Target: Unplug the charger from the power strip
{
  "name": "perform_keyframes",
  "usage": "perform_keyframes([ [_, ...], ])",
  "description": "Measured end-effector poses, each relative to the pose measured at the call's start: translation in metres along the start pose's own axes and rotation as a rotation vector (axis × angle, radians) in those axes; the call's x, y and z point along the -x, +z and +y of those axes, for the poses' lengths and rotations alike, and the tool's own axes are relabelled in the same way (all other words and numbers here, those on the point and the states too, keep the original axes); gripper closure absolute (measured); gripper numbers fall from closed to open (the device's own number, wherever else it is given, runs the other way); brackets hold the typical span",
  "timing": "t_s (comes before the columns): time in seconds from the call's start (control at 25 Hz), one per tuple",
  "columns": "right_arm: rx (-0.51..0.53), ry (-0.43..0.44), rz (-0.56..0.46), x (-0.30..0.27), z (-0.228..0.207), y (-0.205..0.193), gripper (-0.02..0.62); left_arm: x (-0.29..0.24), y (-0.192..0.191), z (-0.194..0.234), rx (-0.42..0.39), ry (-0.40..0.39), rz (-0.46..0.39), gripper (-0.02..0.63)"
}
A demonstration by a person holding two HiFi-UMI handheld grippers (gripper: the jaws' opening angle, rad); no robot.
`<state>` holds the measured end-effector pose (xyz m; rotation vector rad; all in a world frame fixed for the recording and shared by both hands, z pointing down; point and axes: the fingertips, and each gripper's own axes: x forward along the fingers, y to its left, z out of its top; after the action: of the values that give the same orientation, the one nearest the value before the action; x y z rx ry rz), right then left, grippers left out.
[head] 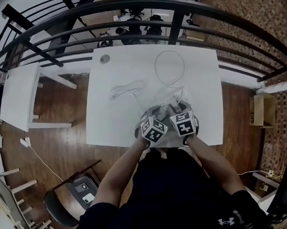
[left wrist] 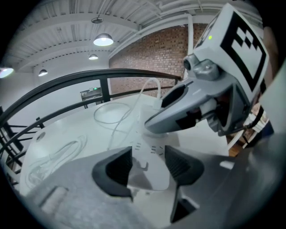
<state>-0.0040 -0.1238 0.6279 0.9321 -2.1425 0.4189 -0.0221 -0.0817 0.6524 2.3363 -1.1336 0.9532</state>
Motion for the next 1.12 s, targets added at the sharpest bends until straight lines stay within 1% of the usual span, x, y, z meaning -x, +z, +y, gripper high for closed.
perform_keyframes([
  [0.2,-0.079,-0.044,-0.002,0.024,-0.019,-0.023,0.453,-0.003,0.014,-0.020,-0.079,-0.031,-0.011,0.373],
  [0.4,-0.119,-0.083,-0.001,0.042,-0.037,-0.045,0.453,-0.021,0.023,-0.052,-0.135,-0.128,-0.001,0.373],
  [0.56,-0.139,-0.101,-0.007,0.053,-0.050,-0.057,0.453,-0.031,0.027,-0.071,-0.135,-0.166,-0.012,0.371],
  [0.68,-0.150,-0.105,-0.018,0.056,-0.054,-0.059,0.454,-0.033,0.029,-0.075,-0.124,-0.174,-0.039,0.371],
  [0.84,-0.157,-0.105,-0.030,0.058,-0.056,-0.059,0.454,-0.034,0.031,-0.076,-0.130,-0.177,-0.074,0.371],
  [1.12,-0.119,-0.116,-0.020,0.056,-0.051,-0.057,0.454,-0.034,0.028,-0.074,-0.130,-0.167,-0.056,0.371],
])
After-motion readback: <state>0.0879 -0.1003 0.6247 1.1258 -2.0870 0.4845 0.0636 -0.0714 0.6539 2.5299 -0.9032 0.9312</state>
